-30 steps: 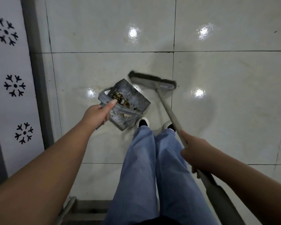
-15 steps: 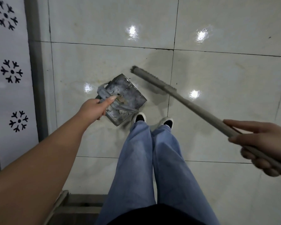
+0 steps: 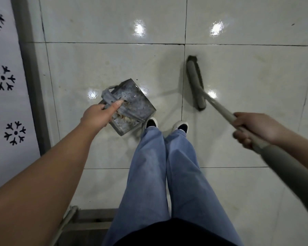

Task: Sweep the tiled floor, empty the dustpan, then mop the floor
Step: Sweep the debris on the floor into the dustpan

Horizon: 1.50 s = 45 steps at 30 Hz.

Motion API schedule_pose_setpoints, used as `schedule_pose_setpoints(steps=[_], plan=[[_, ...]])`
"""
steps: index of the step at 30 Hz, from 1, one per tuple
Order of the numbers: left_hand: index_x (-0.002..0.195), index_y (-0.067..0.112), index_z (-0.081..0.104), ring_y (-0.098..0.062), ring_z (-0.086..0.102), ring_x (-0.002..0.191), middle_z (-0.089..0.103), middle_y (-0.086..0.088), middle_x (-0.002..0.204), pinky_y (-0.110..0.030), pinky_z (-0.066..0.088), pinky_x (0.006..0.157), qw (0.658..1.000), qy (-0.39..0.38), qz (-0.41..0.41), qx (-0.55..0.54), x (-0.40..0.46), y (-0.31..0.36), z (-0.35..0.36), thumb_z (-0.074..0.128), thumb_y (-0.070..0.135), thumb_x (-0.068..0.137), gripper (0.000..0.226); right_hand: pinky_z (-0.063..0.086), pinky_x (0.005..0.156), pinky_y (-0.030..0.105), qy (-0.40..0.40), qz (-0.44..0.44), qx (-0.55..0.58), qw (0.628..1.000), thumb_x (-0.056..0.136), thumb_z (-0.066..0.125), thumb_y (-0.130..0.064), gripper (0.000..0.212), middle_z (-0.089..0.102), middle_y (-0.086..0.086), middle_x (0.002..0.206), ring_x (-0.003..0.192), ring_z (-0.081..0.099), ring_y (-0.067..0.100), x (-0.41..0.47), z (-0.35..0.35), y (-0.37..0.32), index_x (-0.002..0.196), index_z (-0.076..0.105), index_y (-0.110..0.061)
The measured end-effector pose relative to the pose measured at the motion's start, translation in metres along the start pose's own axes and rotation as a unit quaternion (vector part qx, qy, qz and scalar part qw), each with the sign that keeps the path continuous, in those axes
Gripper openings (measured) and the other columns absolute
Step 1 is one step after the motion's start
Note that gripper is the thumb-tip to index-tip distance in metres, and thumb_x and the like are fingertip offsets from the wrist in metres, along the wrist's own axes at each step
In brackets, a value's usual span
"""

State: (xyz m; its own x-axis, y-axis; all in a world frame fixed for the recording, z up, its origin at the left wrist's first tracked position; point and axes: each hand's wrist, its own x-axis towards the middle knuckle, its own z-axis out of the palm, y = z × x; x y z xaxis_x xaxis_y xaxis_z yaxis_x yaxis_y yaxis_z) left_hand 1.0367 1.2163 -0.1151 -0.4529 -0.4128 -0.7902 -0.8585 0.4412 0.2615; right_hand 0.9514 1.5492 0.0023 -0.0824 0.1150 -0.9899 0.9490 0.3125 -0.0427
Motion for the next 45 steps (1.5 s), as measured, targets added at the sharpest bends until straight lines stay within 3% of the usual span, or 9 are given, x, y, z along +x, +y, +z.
schedule_pose_setpoints(steps=[3, 10, 17, 21, 26, 31, 35, 39, 45], plan=[[0.052, 0.016, 0.053, -0.014, 0.052, 0.049, 0.052, 0.004, 0.043, -0.027, 0.038, 0.055, 1.000, 0.019, -0.011, -0.004, -0.002, -0.009, -0.003, 0.053, 0.075, 0.072, 0.062, 0.030, 0.028, 0.013, -0.027, -0.039, -0.049, 0.998, 0.090, 0.041, 0.002, 0.016, 0.034, 0.006, 0.040, 0.021, 0.031, 0.011, 0.006, 0.036, 0.012, 0.098, 0.053, -0.005], [0.053, 0.014, 0.050, -0.016, 0.049, 0.049, 0.050, -0.002, 0.047, -0.026, 0.037, 0.051, 0.998, 0.034, -0.025, -0.041, -0.005, -0.015, -0.004, 0.053, 0.070, 0.076, 0.061, 0.034, 0.031, 0.013, -0.062, -0.069, -0.154, 0.984, 0.090, 0.041, 0.002, 0.039, 0.038, 0.011, 0.051, 0.021, 0.034, 0.011, 0.017, 0.091, -0.005, 0.129, 0.040, 0.002], [0.056, 0.012, 0.046, -0.001, 0.043, 0.030, 0.045, -0.001, 0.047, -0.011, 0.035, 0.033, 0.991, 0.035, -0.031, -0.125, -0.001, -0.019, -0.008, 0.058, 0.062, 0.077, 0.056, 0.039, 0.031, 0.017, -0.109, -0.093, -0.238, 0.961, 0.093, 0.034, 0.001, 0.030, 0.044, 0.012, 0.056, 0.027, 0.042, 0.011, 0.002, 0.109, 0.014, 0.118, 0.049, -0.006], [0.056, 0.014, 0.047, -0.011, 0.047, 0.043, 0.047, 0.000, 0.048, -0.023, 0.037, 0.046, 0.992, 0.034, -0.043, -0.114, -0.003, -0.028, -0.007, 0.054, 0.069, 0.074, 0.059, 0.030, 0.029, 0.010, -0.146, -0.018, -0.167, 0.975, 0.091, 0.040, -0.001, 0.026, 0.038, 0.001, 0.033, 0.021, 0.031, 0.009, -0.011, 0.082, 0.008, 0.103, 0.057, -0.017], [0.053, 0.013, 0.048, -0.016, 0.047, 0.046, 0.049, -0.001, 0.043, -0.026, 0.036, 0.051, 0.993, 0.024, -0.061, -0.094, -0.010, -0.050, -0.012, 0.052, 0.069, 0.076, 0.061, 0.029, 0.027, 0.011, -0.101, 0.055, -0.043, 0.992, 0.092, 0.044, -0.014, 0.030, 0.040, 0.003, 0.038, 0.021, 0.029, 0.010, -0.033, 0.016, -0.016, 0.100, 0.060, -0.038], [0.054, 0.013, 0.051, -0.015, 0.048, 0.046, 0.050, 0.000, 0.045, -0.025, 0.036, 0.051, 0.993, 0.036, -0.069, -0.088, -0.014, -0.057, -0.014, 0.051, 0.071, 0.076, 0.062, 0.032, 0.030, 0.015, 0.001, -0.061, -0.166, 0.984, 0.091, 0.052, -0.011, 0.042, 0.043, 0.004, 0.036, 0.022, 0.034, 0.012, -0.029, 0.027, -0.023, 0.123, 0.052, -0.039], [0.056, 0.013, 0.049, -0.014, 0.047, 0.047, 0.050, -0.002, 0.051, -0.025, 0.034, 0.048, 0.989, 0.044, -0.085, -0.115, -0.012, -0.054, -0.013, 0.050, 0.068, 0.078, 0.060, 0.035, 0.028, 0.016, 0.033, -0.107, -0.280, 0.954, 0.091, 0.044, 0.002, 0.040, 0.041, 0.011, 0.054, 0.019, 0.036, 0.010, -0.002, 0.060, -0.031, 0.130, 0.046, -0.007], [0.056, 0.012, 0.049, -0.016, 0.047, 0.050, 0.050, -0.004, 0.053, -0.026, 0.036, 0.050, 0.989, 0.042, -0.083, -0.115, -0.010, -0.053, -0.015, 0.050, 0.068, 0.078, 0.060, 0.039, 0.028, 0.017, -0.024, -0.123, -0.406, 0.905, 0.088, 0.037, 0.006, 0.039, 0.043, 0.012, 0.056, 0.022, 0.043, 0.014, 0.010, 0.085, -0.005, 0.125, 0.047, 0.000], [0.055, 0.013, 0.047, -0.014, 0.045, 0.048, 0.048, -0.002, 0.050, -0.025, 0.033, 0.048, 0.986, 0.044, -0.086, -0.136, -0.017, -0.063, -0.010, 0.052, 0.065, 0.079, 0.058, 0.042, 0.031, 0.020, -0.155, -0.085, -0.441, 0.880, 0.087, 0.041, 0.002, 0.048, 0.050, 0.008, 0.045, 0.025, 0.046, 0.013, -0.002, 0.096, 0.020, 0.120, 0.049, -0.031]])
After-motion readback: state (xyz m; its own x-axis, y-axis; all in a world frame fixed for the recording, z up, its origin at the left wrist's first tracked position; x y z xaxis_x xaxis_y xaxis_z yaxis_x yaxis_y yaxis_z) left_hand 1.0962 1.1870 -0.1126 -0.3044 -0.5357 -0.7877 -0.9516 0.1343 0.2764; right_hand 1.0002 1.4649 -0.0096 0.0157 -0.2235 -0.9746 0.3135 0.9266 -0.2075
